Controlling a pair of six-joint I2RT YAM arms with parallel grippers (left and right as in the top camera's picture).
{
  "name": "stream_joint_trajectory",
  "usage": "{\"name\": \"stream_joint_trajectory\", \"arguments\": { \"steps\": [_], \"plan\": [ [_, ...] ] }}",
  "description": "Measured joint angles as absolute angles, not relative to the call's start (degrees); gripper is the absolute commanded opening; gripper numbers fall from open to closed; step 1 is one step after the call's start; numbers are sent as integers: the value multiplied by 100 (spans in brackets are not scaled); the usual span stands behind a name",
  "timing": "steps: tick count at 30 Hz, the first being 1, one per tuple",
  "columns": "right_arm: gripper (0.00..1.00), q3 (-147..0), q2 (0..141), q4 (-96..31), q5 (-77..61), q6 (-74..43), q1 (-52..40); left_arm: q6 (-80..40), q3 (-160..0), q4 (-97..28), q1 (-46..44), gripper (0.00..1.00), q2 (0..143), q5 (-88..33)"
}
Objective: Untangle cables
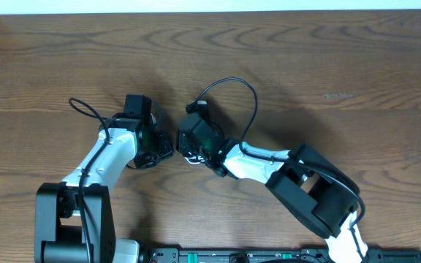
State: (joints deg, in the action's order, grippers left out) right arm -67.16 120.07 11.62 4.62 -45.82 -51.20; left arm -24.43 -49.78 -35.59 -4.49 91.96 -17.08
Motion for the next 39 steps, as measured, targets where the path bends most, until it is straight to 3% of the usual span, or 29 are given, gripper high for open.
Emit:
{"name": "stream_joint_trajectory", "arguments": {
  "steps": [39],
  "plan": [
    [1, -6711, 11469, 1039, -2250, -4718, -4394, -1302, -4978, -3402, -16, 54, 9196, -3548]
  ]
}}
